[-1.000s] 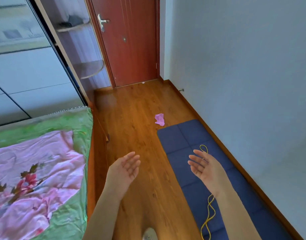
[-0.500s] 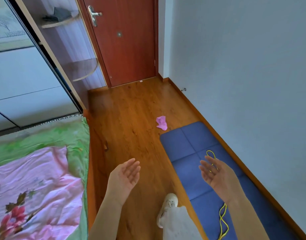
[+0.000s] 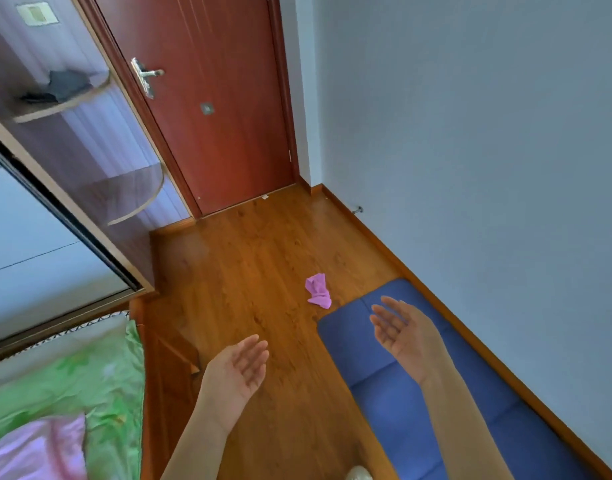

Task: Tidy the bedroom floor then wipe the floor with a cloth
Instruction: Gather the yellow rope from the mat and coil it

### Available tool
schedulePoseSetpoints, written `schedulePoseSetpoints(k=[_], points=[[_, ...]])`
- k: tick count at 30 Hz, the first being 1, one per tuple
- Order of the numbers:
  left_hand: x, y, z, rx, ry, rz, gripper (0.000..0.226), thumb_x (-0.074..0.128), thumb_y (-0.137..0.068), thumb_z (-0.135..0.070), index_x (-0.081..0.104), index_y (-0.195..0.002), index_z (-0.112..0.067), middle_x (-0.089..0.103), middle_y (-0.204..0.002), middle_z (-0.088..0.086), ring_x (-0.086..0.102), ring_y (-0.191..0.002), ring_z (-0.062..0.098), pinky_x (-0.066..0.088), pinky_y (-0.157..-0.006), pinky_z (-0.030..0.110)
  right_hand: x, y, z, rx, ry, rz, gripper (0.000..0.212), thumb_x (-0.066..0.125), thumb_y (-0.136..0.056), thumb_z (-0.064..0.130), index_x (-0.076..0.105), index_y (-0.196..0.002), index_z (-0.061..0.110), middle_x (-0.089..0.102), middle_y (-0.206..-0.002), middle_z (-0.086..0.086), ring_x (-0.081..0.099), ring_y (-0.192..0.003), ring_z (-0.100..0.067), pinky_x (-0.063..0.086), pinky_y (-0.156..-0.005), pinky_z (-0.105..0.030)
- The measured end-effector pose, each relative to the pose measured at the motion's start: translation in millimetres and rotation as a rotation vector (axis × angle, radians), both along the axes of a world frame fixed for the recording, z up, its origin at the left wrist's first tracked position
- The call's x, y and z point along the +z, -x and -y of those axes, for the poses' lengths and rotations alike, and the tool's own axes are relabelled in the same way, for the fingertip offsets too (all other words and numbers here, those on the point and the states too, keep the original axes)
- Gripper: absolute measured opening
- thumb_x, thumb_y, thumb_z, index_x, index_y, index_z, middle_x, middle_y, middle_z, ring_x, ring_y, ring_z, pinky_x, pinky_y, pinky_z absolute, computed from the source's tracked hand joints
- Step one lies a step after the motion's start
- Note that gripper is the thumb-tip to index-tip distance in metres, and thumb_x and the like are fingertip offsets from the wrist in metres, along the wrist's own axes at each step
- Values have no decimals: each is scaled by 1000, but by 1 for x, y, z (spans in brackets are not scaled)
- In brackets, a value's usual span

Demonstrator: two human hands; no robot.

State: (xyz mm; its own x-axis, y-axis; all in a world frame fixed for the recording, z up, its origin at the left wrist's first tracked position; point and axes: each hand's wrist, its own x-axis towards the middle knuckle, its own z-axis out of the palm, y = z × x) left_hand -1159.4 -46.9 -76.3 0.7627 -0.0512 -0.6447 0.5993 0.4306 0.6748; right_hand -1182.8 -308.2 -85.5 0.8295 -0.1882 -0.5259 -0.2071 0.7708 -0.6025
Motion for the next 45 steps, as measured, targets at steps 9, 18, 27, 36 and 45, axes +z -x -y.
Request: schedulePoseSetpoints(k=[9, 18, 27, 36, 45], points=[[-29, -108, 86, -282, -64, -112, 27, 39, -99, -17, 62, -107, -5, 66, -103, 15, 61, -96, 28, 48, -82, 35, -17, -34, 76, -327, 46, -164, 22, 44, -97, 18, 65, -98, 10, 68, -97, -10, 65, -85, -22, 53, -65, -27], [-44, -257, 172, -656, -86, -164, 22, 42, -95, -12, 60, -103, -2, 64, -95, 12, 60, -83, 23, 45, -70, 31, -33, -77, 102, -752, -17, -202, 22, 42, -97, 13, 63, -97, 10, 67, -93, -11, 64, -79, -23, 56, -57, -21], [-50, -343, 269, -953, -72, -177, 23, 43, -98, -16, 59, -109, -4, 65, -101, 10, 60, -90, 20, 45, -76, 28, -33, -120, 96, -994, -91, -307, 15, 51, -91, 12, 65, -94, 8, 69, -83, -11, 63, -72, -22, 53, -60, -25], [-76, -297, 361, -1258, -183, -145, 19, 44, -97, -12, 62, -100, -6, 66, -99, 10, 62, -90, 22, 46, -73, 28, -48, -56, 132, -1215, -53, -358, 15, 54, -91, 13, 66, -98, 6, 67, -82, -10, 61, -70, -20, 49, -64, -25], [-163, -230, 428, -1203, -149, -207, 19, 44, -98, -15, 61, -100, -8, 65, -100, 9, 61, -93, 22, 46, -78, 29, -149, -10, 193, -1132, -111, -496, 16, 53, -92, 15, 67, -95, 7, 68, -80, -9, 62, -67, -19, 49, -59, -24]])
